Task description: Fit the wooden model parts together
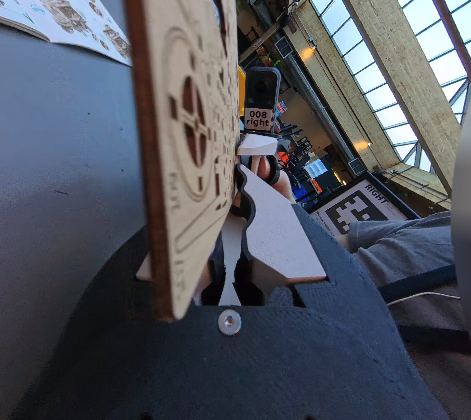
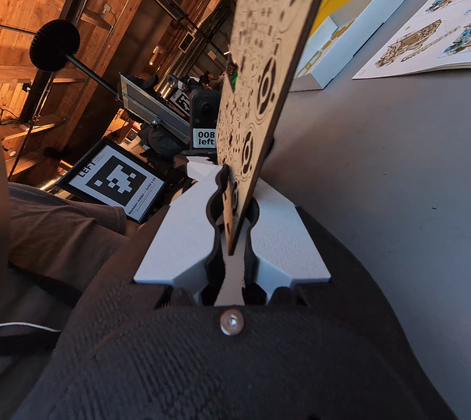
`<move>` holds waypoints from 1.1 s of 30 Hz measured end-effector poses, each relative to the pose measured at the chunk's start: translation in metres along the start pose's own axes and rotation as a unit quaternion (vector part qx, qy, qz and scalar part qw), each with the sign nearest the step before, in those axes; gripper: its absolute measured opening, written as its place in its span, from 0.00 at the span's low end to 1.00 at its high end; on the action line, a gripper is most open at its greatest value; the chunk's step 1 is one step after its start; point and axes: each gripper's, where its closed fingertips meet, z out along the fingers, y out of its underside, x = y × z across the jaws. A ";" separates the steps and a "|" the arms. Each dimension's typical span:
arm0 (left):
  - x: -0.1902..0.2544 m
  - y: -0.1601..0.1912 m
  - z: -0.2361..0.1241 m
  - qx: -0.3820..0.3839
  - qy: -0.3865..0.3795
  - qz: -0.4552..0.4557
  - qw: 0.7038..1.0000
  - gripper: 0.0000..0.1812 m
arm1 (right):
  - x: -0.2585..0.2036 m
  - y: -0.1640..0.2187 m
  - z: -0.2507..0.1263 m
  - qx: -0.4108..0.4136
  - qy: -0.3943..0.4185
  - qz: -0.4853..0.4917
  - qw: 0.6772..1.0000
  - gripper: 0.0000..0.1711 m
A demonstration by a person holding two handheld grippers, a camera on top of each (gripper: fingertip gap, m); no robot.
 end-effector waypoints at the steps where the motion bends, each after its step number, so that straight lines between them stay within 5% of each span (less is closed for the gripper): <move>1: 0.000 0.001 0.001 -0.002 -0.004 0.012 1.000 0.00 | -0.001 0.001 -0.002 -0.001 -0.005 0.011 1.000 0.05; 14: 0.003 -0.001 0.000 0.007 0.008 0.004 1.000 0.00 | -0.006 0.002 -0.006 -0.004 -0.040 0.061 0.997 0.01; 16: 0.006 -0.001 0.001 0.004 0.022 -0.004 1.000 0.06 | -0.006 0.000 -0.007 0.003 -0.038 0.062 0.997 0.01; 33: 0.001 0.008 0.003 -0.019 -0.004 -0.005 1.000 0.00 | -0.003 0.006 -0.003 -0.015 -0.020 0.027 0.999 0.02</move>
